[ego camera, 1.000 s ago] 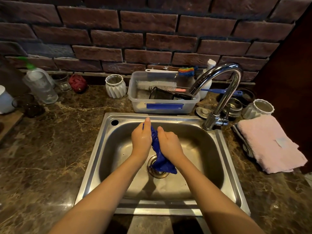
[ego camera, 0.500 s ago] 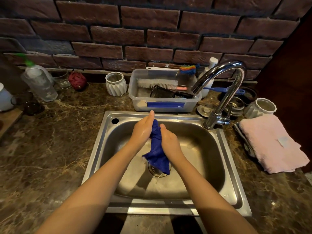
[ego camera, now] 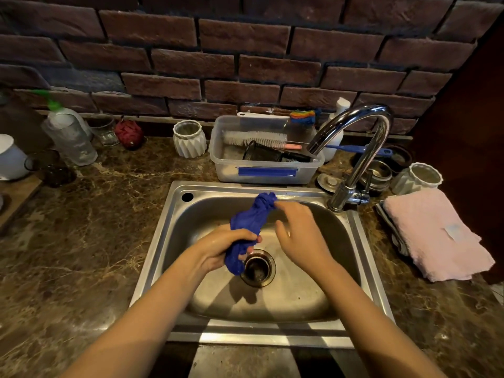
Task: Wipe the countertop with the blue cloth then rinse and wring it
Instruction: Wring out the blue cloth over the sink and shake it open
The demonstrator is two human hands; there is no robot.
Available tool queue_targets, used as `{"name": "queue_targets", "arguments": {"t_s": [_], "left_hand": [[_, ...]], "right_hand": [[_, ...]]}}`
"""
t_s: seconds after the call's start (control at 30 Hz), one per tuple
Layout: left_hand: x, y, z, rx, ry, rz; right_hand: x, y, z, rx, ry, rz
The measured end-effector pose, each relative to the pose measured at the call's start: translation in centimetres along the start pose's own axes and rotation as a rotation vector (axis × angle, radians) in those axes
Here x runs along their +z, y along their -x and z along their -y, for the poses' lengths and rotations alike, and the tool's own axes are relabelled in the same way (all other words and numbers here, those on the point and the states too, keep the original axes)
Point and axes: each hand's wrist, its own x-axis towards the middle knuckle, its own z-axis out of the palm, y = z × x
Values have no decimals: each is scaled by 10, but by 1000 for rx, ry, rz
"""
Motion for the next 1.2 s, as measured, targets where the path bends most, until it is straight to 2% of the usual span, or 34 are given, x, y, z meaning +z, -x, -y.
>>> {"name": "queue_targets", "arguments": {"t_s": [0.07,0.17,0.23,0.37,0.47,0.53,0.63,0.8,0.9,0.97,1.07,1.2], "left_hand": [[-3,3,-9,-24,-29,49],[-1,10,-20,-113,-323,269],[4,11,-25,-171,-505,356],[4,14,-43,-274,-731,325],[-1,19,-51,-262,-690,354],[0,19,-51,-218,-605,333],[7,14,-41,-200,-449,189],[25,1,-7,42,-380,-326],[27,-15,10,173,-409,-565],[24,-21,20,242,-478,-656],[21,-21,28,304,-588,-740],[19,-21,27,404,-721,-731]], "right_hand": [[-5,8,-1,-220,204,-35],[1,5,-1,-460,411,-5],[4,-4,4,-453,352,91],[-2,-13,15,-370,287,342],[-11,-16,21,-335,187,443],[-18,-17,24,-320,113,414],[-19,-14,27,-288,251,278],[10,-6,23,-192,351,83],[27,-7,19,-35,190,113],[35,-8,19,110,22,140],[48,-7,17,215,-105,151],[56,-9,15,322,-301,140]]}}
